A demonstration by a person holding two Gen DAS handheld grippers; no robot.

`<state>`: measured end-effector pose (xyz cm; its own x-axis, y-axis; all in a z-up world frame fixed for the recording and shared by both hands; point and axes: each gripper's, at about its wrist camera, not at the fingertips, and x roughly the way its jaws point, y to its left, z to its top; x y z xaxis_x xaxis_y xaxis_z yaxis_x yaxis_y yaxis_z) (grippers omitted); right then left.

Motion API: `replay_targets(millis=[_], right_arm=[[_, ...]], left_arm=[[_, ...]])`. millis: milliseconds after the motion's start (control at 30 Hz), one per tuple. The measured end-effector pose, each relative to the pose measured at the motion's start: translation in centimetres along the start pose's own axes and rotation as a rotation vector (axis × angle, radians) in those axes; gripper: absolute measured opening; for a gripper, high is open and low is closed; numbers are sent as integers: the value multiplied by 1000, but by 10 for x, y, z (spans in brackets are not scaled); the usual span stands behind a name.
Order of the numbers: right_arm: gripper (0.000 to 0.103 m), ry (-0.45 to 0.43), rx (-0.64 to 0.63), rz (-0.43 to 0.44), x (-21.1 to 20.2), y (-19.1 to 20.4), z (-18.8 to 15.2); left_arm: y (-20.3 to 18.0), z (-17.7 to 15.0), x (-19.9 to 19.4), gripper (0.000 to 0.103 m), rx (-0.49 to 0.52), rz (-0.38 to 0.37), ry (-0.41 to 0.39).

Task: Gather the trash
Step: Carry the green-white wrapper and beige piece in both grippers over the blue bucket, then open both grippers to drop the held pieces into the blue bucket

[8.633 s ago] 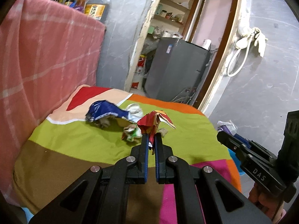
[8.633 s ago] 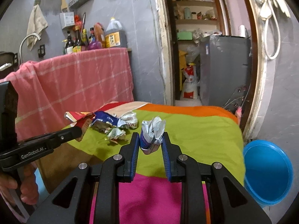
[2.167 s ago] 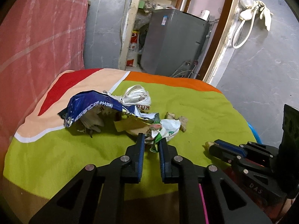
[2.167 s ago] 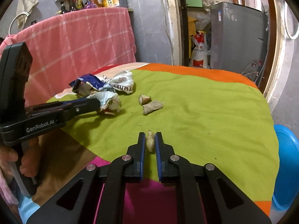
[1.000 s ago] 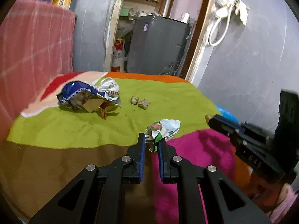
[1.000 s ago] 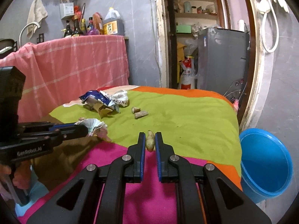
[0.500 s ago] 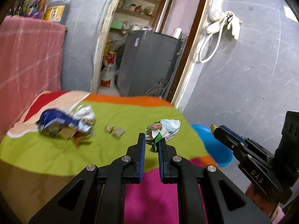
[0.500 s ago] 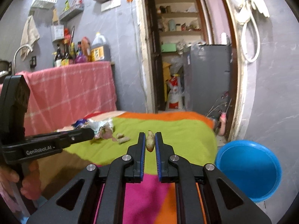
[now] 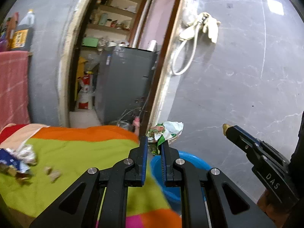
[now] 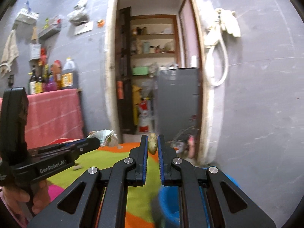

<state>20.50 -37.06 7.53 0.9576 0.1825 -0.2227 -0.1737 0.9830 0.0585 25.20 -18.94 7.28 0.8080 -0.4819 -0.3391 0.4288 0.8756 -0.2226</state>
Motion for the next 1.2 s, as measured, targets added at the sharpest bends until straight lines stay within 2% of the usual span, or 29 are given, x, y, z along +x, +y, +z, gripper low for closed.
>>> replay_targets(millis=[200,400,900,1200], right_arm=[[8,1,33,-92,4,-48,-3],[8,23,63,-159,10,-78,-17],[8,101,138,-197,36,-117,-54],[9,134,182,-209,49,-131,-63]], left_arm=[[-36,1,46,10,23,-22,10],[-54,-7,78,10,26,-30,35],[-64,-25,137,11,20,-25,161],[-62,-31,156,17,14,-13,219]])
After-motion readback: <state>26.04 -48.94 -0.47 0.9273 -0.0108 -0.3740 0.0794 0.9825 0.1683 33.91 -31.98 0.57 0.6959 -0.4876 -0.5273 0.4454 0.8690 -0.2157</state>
